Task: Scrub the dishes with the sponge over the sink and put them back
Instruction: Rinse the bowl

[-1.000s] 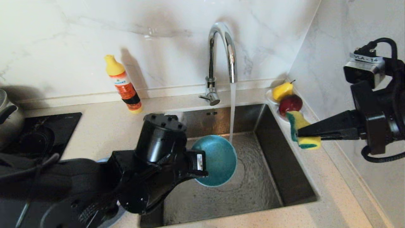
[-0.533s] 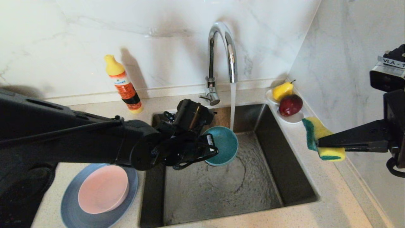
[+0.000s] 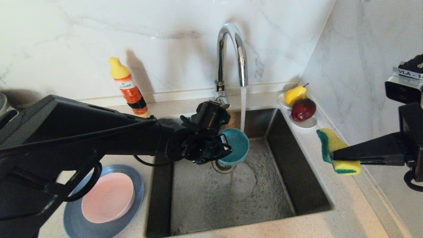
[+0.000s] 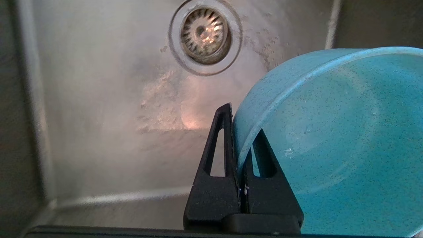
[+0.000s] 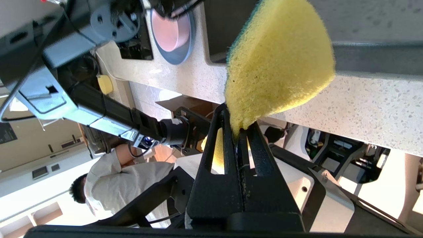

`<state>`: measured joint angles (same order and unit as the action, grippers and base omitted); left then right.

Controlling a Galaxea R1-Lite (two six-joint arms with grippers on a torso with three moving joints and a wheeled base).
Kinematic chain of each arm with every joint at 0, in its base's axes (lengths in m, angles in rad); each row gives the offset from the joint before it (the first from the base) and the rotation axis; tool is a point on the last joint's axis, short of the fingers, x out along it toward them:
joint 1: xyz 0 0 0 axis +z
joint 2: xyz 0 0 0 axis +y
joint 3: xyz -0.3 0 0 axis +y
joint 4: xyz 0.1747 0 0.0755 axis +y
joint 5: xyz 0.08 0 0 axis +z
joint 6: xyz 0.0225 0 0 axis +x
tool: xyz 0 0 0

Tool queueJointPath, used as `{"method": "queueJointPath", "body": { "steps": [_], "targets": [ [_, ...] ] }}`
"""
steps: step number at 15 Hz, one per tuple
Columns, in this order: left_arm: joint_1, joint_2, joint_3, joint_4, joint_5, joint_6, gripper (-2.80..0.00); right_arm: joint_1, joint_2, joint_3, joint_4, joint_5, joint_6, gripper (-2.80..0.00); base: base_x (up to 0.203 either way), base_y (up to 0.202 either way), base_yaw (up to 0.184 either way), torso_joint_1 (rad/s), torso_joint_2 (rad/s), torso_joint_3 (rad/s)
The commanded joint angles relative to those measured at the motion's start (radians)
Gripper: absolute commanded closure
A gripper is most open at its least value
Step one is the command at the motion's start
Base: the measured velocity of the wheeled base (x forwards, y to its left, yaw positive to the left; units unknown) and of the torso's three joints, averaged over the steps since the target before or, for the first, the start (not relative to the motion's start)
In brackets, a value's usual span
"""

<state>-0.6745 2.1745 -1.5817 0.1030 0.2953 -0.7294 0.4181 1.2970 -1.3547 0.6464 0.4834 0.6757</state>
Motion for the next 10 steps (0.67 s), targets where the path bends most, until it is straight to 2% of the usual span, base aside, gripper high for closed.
{"method": "queueJointPath", "body": {
  "steps": [1,5,10],
  "targets": [
    [0.000,0.055,-0.070,0.015,0.002,-0.004,0.00,-0.001,0.003,0.016,0.004,0.001,0.001,0.00,0.000,0.000,0.000,0.000,0.00,0.000],
    [0.000,0.090,-0.109,0.034,-0.001,-0.005,0.00,-0.018,0.013,0.029,-0.011,0.004,-0.002,0.00,0.000,0.000,0.000,0.000,0.00,0.000],
    [-0.002,0.070,-0.080,0.050,-0.004,-0.014,0.00,-0.021,0.013,0.034,-0.045,0.006,0.001,0.00,0.000,0.000,0.000,0.000,0.00,0.000]
  ]
}}
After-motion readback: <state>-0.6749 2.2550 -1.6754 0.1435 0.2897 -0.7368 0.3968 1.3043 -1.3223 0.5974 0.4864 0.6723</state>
